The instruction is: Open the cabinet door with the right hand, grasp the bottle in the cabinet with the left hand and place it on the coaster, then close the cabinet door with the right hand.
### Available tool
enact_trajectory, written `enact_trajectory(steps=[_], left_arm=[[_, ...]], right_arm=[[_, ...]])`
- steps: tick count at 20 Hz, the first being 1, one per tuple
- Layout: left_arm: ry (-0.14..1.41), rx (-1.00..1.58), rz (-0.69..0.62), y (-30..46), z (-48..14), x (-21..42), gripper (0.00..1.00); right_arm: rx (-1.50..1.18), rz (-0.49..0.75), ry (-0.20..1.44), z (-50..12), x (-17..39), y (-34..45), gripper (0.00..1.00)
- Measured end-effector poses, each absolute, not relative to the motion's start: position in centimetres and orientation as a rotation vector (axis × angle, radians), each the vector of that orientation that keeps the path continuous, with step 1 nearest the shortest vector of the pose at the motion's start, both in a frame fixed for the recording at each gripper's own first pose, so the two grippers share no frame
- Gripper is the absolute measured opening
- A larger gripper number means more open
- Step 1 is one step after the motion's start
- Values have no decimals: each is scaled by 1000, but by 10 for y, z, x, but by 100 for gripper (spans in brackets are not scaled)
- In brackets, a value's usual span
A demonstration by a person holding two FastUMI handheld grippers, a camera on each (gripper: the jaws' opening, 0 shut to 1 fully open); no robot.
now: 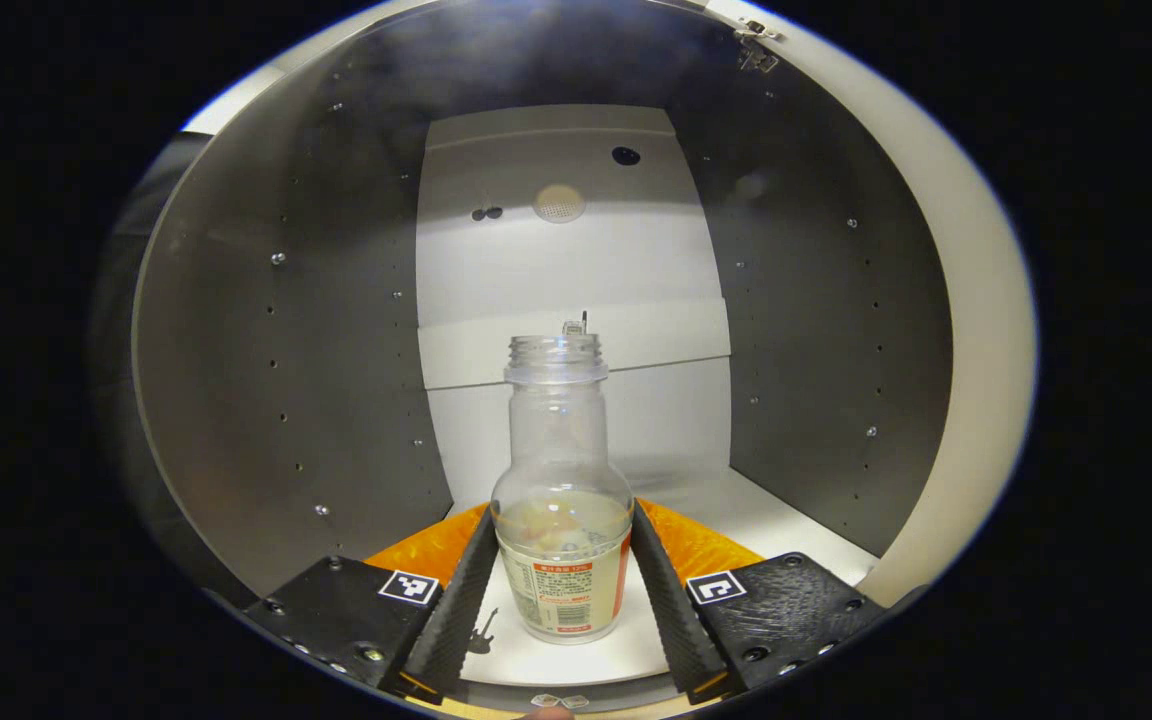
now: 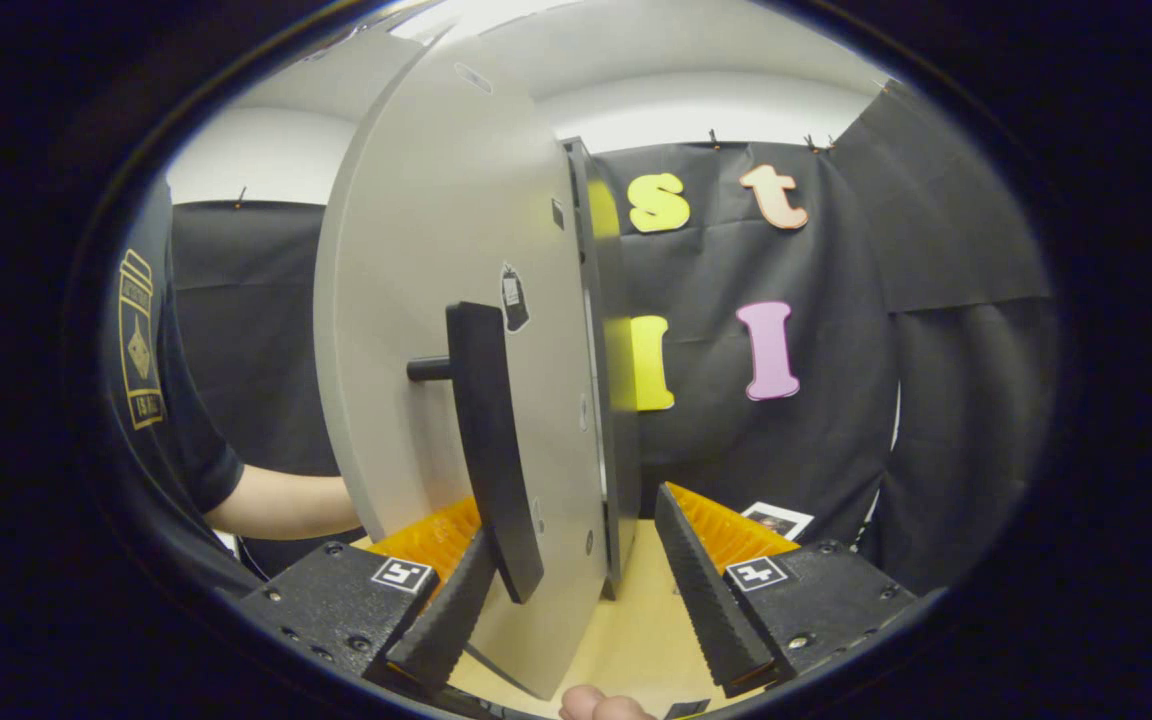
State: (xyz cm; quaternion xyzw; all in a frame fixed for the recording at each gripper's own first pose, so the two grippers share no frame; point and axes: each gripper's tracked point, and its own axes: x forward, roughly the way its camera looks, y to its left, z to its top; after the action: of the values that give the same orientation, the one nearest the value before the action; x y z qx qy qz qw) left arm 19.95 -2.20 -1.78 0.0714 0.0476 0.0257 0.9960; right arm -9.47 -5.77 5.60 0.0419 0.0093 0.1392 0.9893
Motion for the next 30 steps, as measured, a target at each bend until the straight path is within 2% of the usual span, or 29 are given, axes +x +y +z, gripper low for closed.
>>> enact_trajectory(steps=[5, 6, 7, 8, 9, 10, 11, 12, 13, 15, 19, 20, 21, 25, 26, 27, 29, 30], left_arm=[[73, 118, 82, -14, -2, 181, 73], [84, 107, 88, -11, -1, 175, 82], [96, 103, 112, -3, 0, 166, 83], [95, 91, 126, 2, 2, 157, 59], [84, 70, 128, 5, 6, 150, 69], [67, 53, 129, 8, 11, 141, 59], [57, 51, 134, 14, 13, 130, 69], [54, 65, 144, 20, 16, 119, 64], [53, 84, 153, 27, 18, 107, 69], [47, 103, 144, 34, 21, 84, 69], [49, 103, 167, 61, 11, 39, 69], [47, 100, 157, 65, 6, 32, 69], [39, 102, 144, 69, 0, 22, 69], [43, 126, 80, 77, -25, -2, 69], [41, 128, 66, 79, -32, -8, 69], [38, 127, 53, 83, -39, -12, 69], [46, 121, 32, 88, -62, -18, 69], [57, 118, 22, 91, -76, -21, 69]], right_arm=[[105, 314, 11, 58, -92, -55, 92], [111, 329, 10, 57, -92, -54, 91], [119, 346, 10, 57, -91, -52, 91], [127, 359, 10, 56, -91, -51, 91], [136, 377, 6, 57, -91, -51, 91], [146, 399, 9, 56, -88, -50, 96], [163, 417, 22, 56, -87, -50, 96], [183, 433, 45, 50, -86, -51, 100], [203, 445, 61, 49, -86, -52, 100], [225, 444, 65, 52, -85, -52, 100], [222, 348, 90, 51, -90, -55, 100], [220, 312, 88, 51, -92, -57, 95], [222, 279, 82, 51, -94, -59, 100], [283, 225, 91, 44, -108, -60, 99], [315, 208, 103, 42, -113, -61, 95], [342, 189, 111, 42, -118, -61, 99], [384, 134, 122, 40, -125, -61, 99], [386, 87, 144, 32, -130, -63, 95]])
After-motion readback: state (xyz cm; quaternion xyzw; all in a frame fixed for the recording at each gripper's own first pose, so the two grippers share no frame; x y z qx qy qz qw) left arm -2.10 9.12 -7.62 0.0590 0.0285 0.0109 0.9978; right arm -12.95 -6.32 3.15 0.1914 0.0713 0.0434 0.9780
